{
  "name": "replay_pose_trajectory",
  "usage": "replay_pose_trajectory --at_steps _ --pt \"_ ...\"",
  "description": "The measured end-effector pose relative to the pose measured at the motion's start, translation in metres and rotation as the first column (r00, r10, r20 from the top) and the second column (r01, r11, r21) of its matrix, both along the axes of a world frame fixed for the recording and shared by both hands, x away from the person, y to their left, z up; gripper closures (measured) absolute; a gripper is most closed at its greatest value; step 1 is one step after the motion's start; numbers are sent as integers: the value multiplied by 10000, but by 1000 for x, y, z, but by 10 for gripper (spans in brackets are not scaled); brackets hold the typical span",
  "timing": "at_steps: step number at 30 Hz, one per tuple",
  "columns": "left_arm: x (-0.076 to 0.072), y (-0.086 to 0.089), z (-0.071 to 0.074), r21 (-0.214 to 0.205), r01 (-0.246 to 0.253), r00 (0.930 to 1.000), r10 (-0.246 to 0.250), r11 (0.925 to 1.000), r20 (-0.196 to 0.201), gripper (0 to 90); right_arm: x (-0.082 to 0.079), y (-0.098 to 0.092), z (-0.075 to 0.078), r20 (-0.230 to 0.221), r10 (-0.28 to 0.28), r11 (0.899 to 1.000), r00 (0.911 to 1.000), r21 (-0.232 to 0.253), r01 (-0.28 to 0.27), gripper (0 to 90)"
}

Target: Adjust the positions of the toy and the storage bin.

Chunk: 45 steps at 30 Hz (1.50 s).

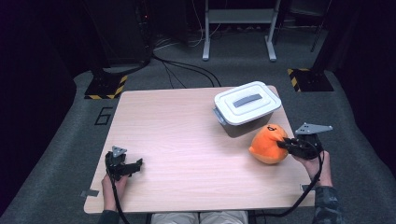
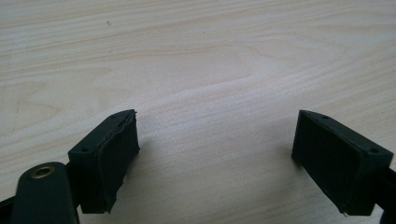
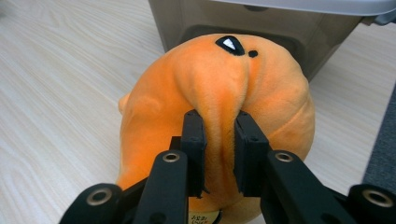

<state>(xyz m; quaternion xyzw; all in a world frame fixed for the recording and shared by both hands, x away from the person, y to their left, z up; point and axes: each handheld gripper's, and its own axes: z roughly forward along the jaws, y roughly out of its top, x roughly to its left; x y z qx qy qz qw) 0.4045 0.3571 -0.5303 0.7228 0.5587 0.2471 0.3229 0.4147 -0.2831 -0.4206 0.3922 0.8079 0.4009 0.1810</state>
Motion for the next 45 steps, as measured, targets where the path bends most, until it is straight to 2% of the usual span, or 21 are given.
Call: replay_pose_trajectory --at_steps 5,9,12,14,17,20,23,27,30,34,40,43,45 --pt "0 0 0 1 1 10000 -1 10000 -1 144 7 -10 2 -57 -29 10000 10000 -15 29 765" --pt "0 0 0 -1 0 10000 0 10000 0 144 15 -15 -6 -282 -102 9998 9995 -189 97 765" --pt "0 0 0 -2 -2 10000 2 10000 0 144 20 -15 -15 -431 -359 9985 9984 -431 341 761" --pt "0 0 0 1 2 10000 -2 10000 -2 143 21 -19 -19 -348 -715 9970 9968 -321 704 747" --pt "0 0 0 2 1 10000 -1 10000 1 144 20 -21 -22 -309 -1192 9918 9924 -504 1175 672" --pt "0 0 0 2 0 10000 0 10000 0 144 17 -24 -22 -384 -1517 9875 9877 -490 1497 549" --pt "0 0 0 1 0 10000 0 10000 0 144 14 -26 -22 -325 -1856 9824 9821 -265 1848 446" --pt "0 0 0 2 -1 10000 1 10000 -1 144 8 -27 -21 -282 -2244 9745 9741 -31 2244 360" --pt "0 0 0 1 1 10000 -1 10000 -1 144 5 -27 -21 -298 -2354 9716 9714 170 2359 291" --pt "0 0 0 2 1 10000 -1 10000 -1 144 -1 -23 -19 -348 -2365 9704 9710 427 2379 220" --pt "0 0 0 3 1 10000 -1 10000 -1 144 -15 -7 -16 -122 -2366 9700 9715 548 2369 164" --pt "0 0 0 1 0 10000 0 10000 -1 144 -23 4 -14 52 -2185 9738 9758 655 2177 156" --pt "0 0 0 0 1 10000 -1 10000 0 144 -28 16 -13 -5 -1962 9782 9806 701 1957 148"
